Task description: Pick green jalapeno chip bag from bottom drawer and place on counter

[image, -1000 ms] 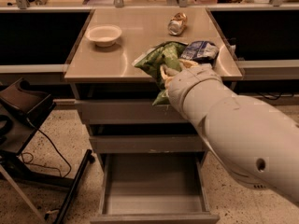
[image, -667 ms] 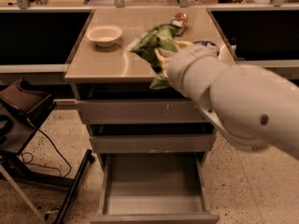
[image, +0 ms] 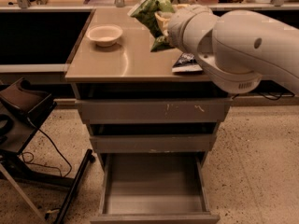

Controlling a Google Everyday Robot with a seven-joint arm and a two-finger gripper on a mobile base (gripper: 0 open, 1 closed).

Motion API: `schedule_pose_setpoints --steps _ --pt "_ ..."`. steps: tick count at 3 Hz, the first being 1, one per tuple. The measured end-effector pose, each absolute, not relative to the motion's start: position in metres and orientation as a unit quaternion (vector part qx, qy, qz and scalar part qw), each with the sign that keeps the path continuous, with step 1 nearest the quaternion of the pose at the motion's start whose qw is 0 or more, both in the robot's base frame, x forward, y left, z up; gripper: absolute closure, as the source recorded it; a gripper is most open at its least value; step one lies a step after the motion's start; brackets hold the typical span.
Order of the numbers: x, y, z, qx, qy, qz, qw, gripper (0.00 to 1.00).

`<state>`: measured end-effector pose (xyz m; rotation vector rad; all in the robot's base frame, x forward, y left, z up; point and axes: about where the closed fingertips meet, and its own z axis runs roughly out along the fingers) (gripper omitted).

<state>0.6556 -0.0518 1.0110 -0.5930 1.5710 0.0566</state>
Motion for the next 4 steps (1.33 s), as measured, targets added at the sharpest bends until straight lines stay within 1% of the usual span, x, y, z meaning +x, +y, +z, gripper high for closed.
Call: schedule_pose_setpoints --steps 1,2,3,4 --pt "0.686 -0.036 0.982 -0.286 0.707 0.037 0.646 1.00" --pt "0.713 -0.009 0.945 -0.312 0.719 0.061 0.618 1.00" --pt "0.746 0.023 0.911 -0.316 0.736 0.089 0.591 1.00" --pt "0.780 0.057 0.901 -0.300 0.751 0.107 0.578 1.00"
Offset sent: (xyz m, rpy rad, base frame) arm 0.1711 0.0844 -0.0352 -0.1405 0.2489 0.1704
